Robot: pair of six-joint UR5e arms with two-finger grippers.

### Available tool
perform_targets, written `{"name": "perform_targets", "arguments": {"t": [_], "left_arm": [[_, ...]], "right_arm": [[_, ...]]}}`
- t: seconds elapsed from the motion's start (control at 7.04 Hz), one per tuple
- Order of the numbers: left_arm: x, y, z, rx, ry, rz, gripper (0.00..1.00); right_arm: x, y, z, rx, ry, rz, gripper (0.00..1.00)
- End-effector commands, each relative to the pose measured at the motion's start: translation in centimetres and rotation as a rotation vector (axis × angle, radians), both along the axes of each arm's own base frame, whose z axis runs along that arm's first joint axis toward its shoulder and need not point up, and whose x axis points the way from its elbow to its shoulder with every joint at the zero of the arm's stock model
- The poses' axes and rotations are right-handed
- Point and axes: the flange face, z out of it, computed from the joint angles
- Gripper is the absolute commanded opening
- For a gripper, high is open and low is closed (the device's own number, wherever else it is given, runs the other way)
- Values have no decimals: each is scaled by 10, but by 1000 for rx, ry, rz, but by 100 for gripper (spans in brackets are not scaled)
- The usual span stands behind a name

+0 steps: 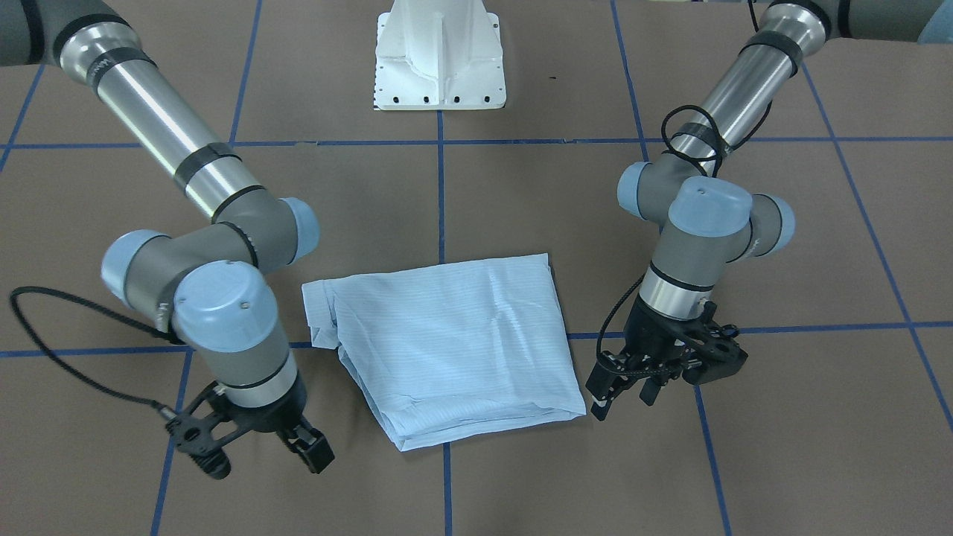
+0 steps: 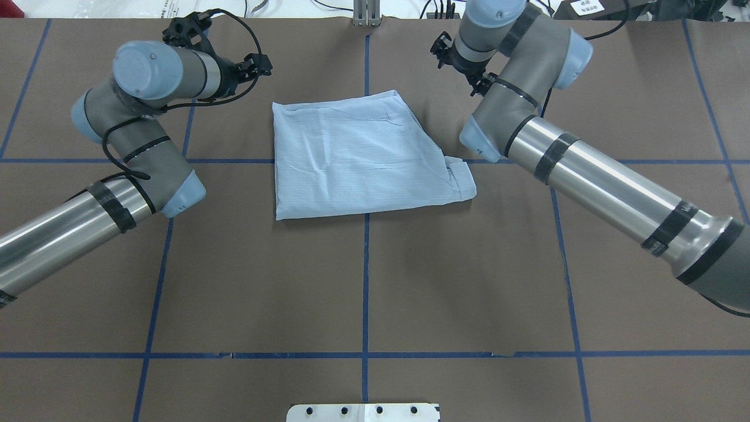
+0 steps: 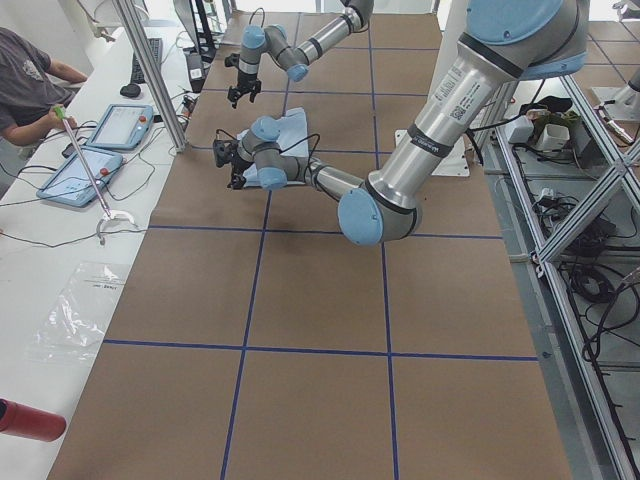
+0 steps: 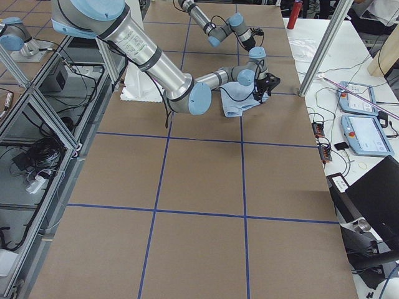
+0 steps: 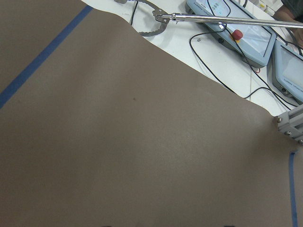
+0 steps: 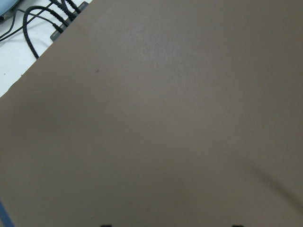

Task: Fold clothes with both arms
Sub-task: 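Release the folded edge and raise both arms away from the shirt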

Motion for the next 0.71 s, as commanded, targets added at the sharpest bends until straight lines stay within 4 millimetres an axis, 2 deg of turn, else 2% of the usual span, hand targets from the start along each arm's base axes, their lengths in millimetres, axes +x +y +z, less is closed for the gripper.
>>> {"name": "perform_targets", "arguments": {"t": [0.0,0.14,0.28,0.43,0.57], "left_arm": [[-77,-3,49,185,-157,234,100],[-130,-9,78,256,-230,307,100],[-197,-13,115,300,-286,361,100],[-260,-15,143,360,-344,426,100],[-308,-12,163,380,-392,472,100]], "right_arm": [[147,-6,88,96,-11,-276,100],[208,-10,117,153,37,-386,100],[263,-11,133,192,104,-494,100],[324,-13,143,226,155,-605,100],[391,-9,166,258,168,-683,100]]}}
